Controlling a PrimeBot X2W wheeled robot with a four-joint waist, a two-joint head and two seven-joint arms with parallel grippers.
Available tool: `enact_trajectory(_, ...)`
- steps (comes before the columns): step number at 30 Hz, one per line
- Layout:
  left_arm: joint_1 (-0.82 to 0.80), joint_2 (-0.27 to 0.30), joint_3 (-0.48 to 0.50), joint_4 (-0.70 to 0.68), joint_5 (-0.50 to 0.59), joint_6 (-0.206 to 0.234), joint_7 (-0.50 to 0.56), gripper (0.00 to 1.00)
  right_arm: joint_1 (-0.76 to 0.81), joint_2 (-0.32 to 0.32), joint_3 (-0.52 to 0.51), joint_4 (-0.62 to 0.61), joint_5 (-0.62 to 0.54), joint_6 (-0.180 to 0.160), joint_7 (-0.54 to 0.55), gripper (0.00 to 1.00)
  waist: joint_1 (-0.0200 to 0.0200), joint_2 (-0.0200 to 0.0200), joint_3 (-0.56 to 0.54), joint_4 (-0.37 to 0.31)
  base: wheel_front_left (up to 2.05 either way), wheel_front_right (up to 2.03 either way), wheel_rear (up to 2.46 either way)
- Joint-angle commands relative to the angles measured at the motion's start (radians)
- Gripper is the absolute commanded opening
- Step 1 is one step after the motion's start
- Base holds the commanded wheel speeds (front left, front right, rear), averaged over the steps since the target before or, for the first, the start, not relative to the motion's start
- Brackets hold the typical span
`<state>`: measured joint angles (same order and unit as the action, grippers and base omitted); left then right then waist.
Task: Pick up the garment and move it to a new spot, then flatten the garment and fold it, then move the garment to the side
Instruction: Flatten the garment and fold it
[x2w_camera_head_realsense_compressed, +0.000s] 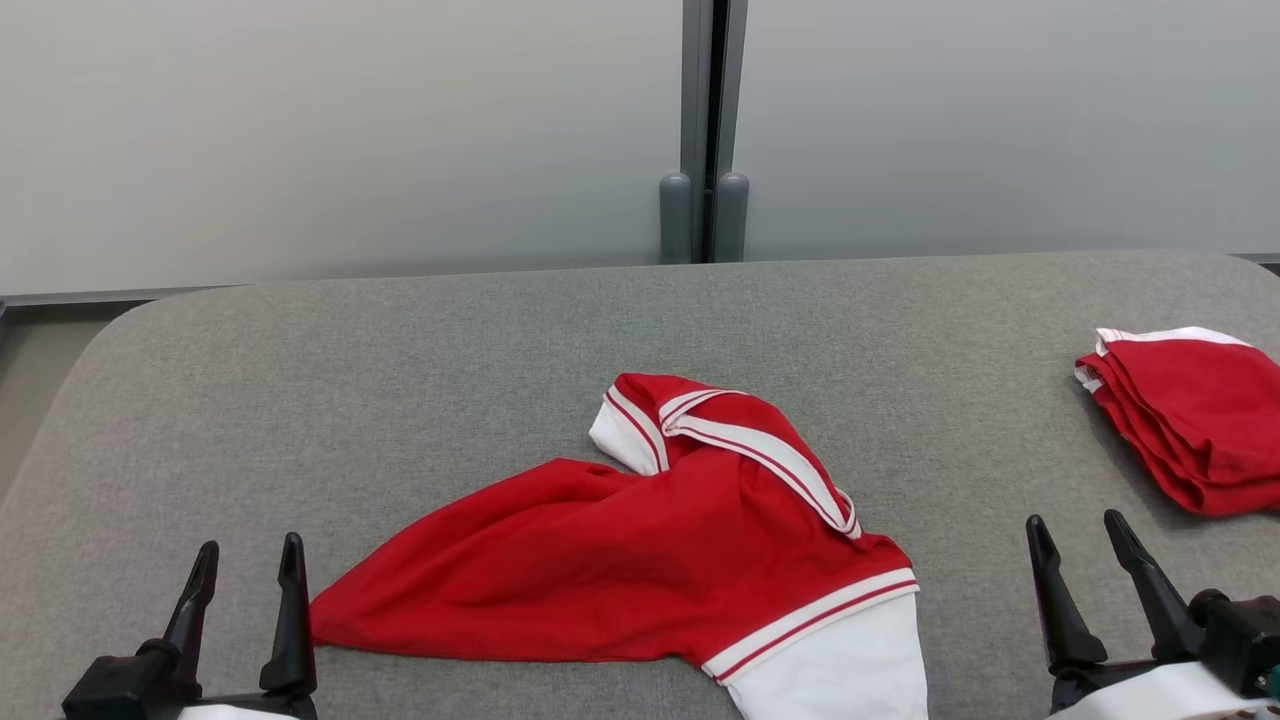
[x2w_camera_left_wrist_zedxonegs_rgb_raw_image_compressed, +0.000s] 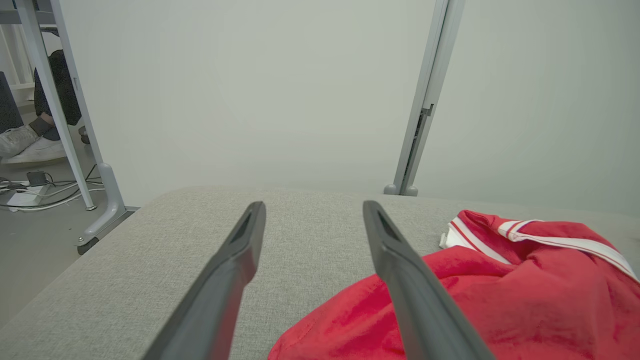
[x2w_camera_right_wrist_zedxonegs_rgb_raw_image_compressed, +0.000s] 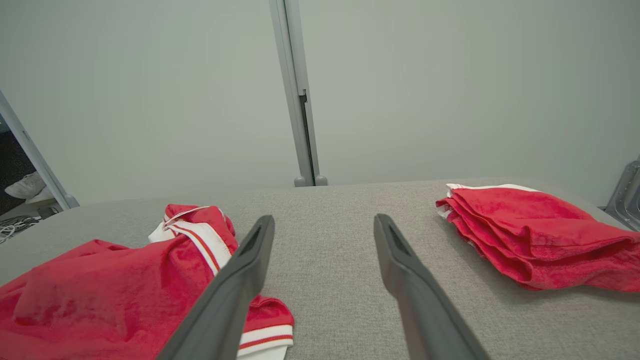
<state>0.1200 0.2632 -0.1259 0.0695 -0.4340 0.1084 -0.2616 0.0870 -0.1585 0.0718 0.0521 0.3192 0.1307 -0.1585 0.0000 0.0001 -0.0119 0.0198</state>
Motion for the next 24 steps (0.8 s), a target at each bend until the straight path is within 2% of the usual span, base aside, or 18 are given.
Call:
enact_trajectory(1, 0.011, -0.001, 0.009, 0.002, 0.007, -0.005, -0.005, 1.00, -0.003, -0.005, 0.000, 0.005, 0.002, 0.000, 0.000, 1.00, 0.0000, -0.0001, -0.001, 0.000, 0.00, 0.00, 0.00)
enact_trajectory(16, 0.010, -0.021, 0.038, 0.018, 0.010, -0.016, 0.006, 1.00, 0.001, -0.010, 0.026, -0.024, 0.010, 0.000, 0.040, 1.00, 0.0000, -0.0001, 0.000, -0.007, 0.00, 0.00, 0.00)
enact_trajectory(21, 0.018, 0.002, 0.051, 0.031, -0.029, 0.002, 0.121, 1.00, 0.031, -0.015, 0.066, -0.013, 0.046, 0.000, 0.161, 1.00, 0.0000, -0.0001, 0.003, -0.006, 0.00, 0.00, 0.00)
enact_trajectory(24, 0.023, 0.021, 0.034, 0.031, -0.043, -0.013, 0.198, 1.00, 0.054, -0.024, 0.089, 0.001, 0.099, 0.000, 0.270, 1.00, 0.0000, -0.0001, 0.009, -0.002, 0.00, 0.00, 0.00)
